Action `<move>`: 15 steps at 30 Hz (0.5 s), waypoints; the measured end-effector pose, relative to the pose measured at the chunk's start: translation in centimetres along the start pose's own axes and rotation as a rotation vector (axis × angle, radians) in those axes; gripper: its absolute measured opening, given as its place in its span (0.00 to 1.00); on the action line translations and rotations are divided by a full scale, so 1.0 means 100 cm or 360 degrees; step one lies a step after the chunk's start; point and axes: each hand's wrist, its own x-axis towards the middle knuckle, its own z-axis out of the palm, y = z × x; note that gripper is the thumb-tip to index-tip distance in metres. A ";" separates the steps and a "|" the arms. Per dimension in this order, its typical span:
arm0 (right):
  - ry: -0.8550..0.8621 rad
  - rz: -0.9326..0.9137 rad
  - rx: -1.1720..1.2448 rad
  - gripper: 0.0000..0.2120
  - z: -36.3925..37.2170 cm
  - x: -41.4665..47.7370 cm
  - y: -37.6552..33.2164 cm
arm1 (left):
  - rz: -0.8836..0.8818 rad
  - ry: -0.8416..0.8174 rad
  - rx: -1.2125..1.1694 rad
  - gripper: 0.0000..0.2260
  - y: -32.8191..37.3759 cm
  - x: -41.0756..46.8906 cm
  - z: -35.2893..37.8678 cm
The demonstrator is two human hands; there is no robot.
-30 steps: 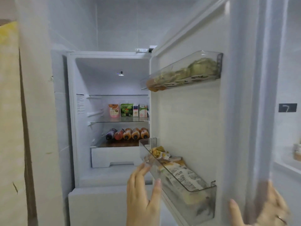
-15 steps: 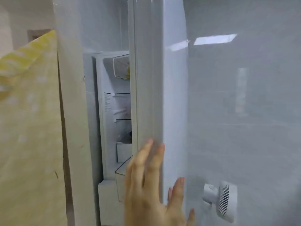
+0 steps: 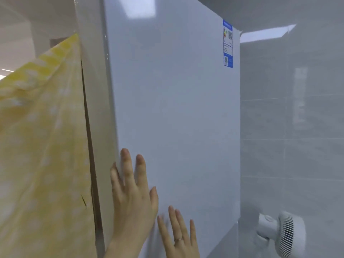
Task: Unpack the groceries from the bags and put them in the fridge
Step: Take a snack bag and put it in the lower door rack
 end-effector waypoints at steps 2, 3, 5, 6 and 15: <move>0.0039 -0.0040 -0.0143 0.50 0.004 0.023 0.019 | -0.0012 -0.0076 0.0018 0.41 -0.020 0.004 0.016; -0.0101 -0.0036 -0.0117 0.51 0.005 0.030 0.025 | -0.0050 -0.0093 0.0003 0.41 -0.028 0.007 0.025; -0.0249 -0.0021 -0.0022 0.53 0.011 0.040 0.024 | -0.0062 -0.0124 -0.0012 0.43 -0.042 0.016 0.037; -0.0185 -0.0025 -0.0047 0.52 0.013 0.048 0.029 | -0.0074 -0.0160 -0.0002 0.44 -0.050 0.020 0.045; -0.0355 0.0143 -0.0084 0.53 0.063 0.062 0.056 | -0.0238 -0.0447 -0.0372 0.51 -0.120 0.063 0.122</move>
